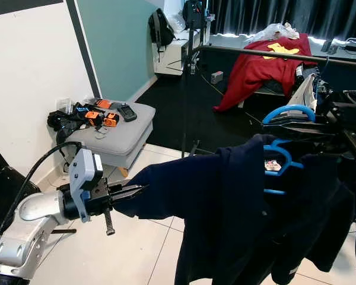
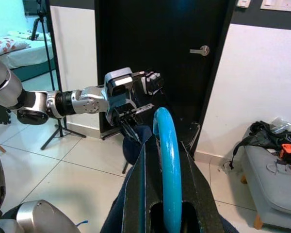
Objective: Hang hanger
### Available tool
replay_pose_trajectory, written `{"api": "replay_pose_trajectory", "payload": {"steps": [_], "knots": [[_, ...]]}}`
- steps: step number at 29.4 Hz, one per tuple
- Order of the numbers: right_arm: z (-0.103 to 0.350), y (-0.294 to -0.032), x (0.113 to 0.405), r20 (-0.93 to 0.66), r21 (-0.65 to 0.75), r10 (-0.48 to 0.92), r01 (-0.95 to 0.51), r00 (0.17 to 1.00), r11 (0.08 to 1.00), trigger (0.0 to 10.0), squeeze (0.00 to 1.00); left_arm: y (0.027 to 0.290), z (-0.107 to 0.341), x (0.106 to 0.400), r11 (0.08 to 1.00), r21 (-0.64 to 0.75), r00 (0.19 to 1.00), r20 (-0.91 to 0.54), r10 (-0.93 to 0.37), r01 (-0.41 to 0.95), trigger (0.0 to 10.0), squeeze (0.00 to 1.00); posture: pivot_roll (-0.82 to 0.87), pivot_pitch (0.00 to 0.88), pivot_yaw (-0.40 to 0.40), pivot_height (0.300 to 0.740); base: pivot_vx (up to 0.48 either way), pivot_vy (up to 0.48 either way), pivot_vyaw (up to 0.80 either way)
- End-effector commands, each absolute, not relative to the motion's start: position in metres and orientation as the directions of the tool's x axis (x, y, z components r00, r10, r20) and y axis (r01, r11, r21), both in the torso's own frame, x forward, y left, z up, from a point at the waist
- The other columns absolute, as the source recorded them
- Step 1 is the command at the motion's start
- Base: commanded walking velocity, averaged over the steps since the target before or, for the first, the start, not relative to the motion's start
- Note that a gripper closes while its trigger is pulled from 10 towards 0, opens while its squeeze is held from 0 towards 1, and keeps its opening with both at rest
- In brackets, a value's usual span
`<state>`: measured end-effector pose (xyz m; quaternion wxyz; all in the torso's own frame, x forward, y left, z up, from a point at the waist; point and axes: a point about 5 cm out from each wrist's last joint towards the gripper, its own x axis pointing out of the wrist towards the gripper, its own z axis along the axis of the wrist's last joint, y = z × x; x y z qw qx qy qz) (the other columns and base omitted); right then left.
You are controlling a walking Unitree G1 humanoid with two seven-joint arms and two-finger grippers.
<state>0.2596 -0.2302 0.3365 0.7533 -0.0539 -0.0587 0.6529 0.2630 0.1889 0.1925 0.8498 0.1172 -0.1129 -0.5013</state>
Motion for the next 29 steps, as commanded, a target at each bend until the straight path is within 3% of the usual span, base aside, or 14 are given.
{"api": "replay_pose_trajectory", "payload": {"steps": [1, 6, 11, 13, 24, 29], "knots": [[0.348, -0.231, 0.256, 0.057, -0.215, 0.989, -0.966, 0.137, 0.146, 0.0, 0.0, 0.214, 0.205, 0.269, 0.532, 0.38, 0.556, 0.054, -0.829, 0.757, 0.0, 0.0, -0.1, 0.003, 0.042, 0.74, 0.0, 0.0, 0.0], [0.348, -0.239, 0.26, 0.085, -0.22, 0.976, -0.952, 0.198, 0.213, 0.0, 0.0, 0.251, 0.234, 0.276, 0.603, 0.468, 0.651, 0.076, -0.755, 0.646, 0.0, 0.0, -0.1, 0.001, 0.043, 0.74, 0.0, 0.0, 0.0], [0.345, -0.245, 0.26, 0.097, -0.21, 0.968, -0.946, 0.229, 0.245, 0.0, 0.0, 0.266, 0.246, 0.277, 0.63, 0.487, 0.682, 0.094, -0.726, 0.604, 0.0, 0.0, -0.09, 0.0, 0.043, 0.74, 0.0, 0.0, 0.0], [0.339, -0.254, 0.26, 0.104, -0.192, 0.953, -0.935, 0.283, 0.298, 0.0, 0.0, 0.277, 0.245, 0.275, 0.65, 0.488, 0.707, 0.09, -0.702, 0.583, 0.0, 0.0, -0.09, 0.002, 0.049, 0.74, 0.0, 0.0, 0.0], [0.327, -0.258, 0.257, 0.058, -0.141, 0.947, -0.936, 0.317, 0.322, 0.0, 0.0, 0.262, 0.213, 0.275, 0.642, 0.438, 0.697, 0.047, -0.716, 0.63, 0.0, 0.0, -0.11, 0.007, 0.043, 0.74, 0.0, 0.0, 0.0], [0.304, -0.258, 0.262, -0.032, -0.092, 0.935, -0.933, 0.353, 0.349, 0.0, 0.0, 0.28, 0.21, 0.282, 0.699, 0.46, 0.768, 0.056, -0.638, 0.547, 0.0, 0.0, -0.11, 0.01, 0.039, 0.74, 0.0, 0.0, 0.0]]}}
